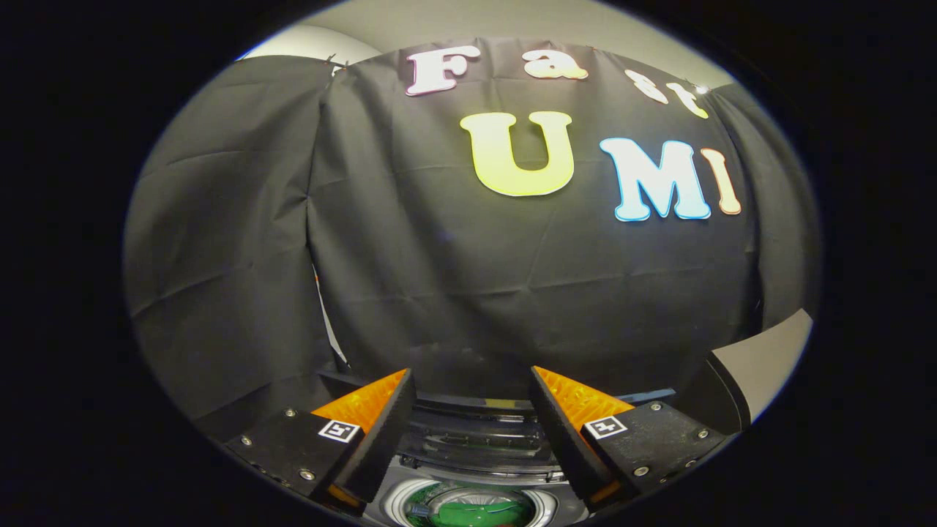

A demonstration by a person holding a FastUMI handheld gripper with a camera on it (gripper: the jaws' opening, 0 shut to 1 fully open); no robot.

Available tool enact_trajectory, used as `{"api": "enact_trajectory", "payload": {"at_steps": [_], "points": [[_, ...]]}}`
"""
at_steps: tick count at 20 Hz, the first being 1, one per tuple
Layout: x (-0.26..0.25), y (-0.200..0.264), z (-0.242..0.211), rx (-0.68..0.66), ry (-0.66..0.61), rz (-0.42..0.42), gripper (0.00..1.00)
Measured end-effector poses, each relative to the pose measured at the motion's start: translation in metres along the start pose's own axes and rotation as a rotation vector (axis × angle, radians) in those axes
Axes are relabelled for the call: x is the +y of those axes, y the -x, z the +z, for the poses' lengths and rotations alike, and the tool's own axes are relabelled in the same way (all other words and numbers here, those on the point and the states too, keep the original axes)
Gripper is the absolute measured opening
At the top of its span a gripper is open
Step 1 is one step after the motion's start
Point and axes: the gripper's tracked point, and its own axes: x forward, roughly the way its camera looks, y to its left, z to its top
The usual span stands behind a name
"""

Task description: Put the clothes into the washing machine and then close the washing machine lid.

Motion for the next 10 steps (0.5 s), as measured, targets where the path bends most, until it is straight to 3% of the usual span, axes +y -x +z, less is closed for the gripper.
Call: {"api": "enact_trajectory", "payload": {"at_steps": [10], "points": [[-0.015,-0.055,-0.017,0.175,-0.077,-0.100,0.96]]}}
